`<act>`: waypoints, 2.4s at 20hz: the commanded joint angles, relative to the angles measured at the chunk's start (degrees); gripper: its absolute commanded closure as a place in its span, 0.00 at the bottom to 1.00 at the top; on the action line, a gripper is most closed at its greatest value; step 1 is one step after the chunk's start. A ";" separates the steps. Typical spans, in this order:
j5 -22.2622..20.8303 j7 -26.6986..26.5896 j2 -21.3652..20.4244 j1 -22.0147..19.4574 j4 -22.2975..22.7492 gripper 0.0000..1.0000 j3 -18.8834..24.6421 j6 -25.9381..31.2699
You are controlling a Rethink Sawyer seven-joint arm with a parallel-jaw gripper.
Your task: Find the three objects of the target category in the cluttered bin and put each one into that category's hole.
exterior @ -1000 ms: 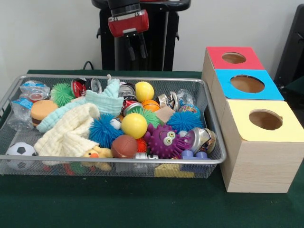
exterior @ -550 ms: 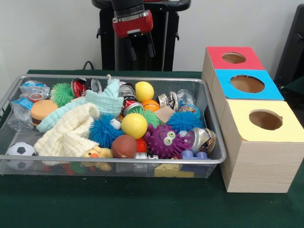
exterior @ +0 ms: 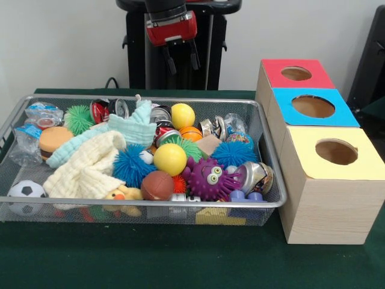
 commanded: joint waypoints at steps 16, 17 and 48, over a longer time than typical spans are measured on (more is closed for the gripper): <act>5.59 4.80 0.13 -3.87 -14.66 0.00 6.38 12.41; 5.75 4.69 0.23 -4.00 -14.97 0.00 6.41 12.84; 2.10 5.72 7.22 -2.58 -21.60 0.00 2.75 8.98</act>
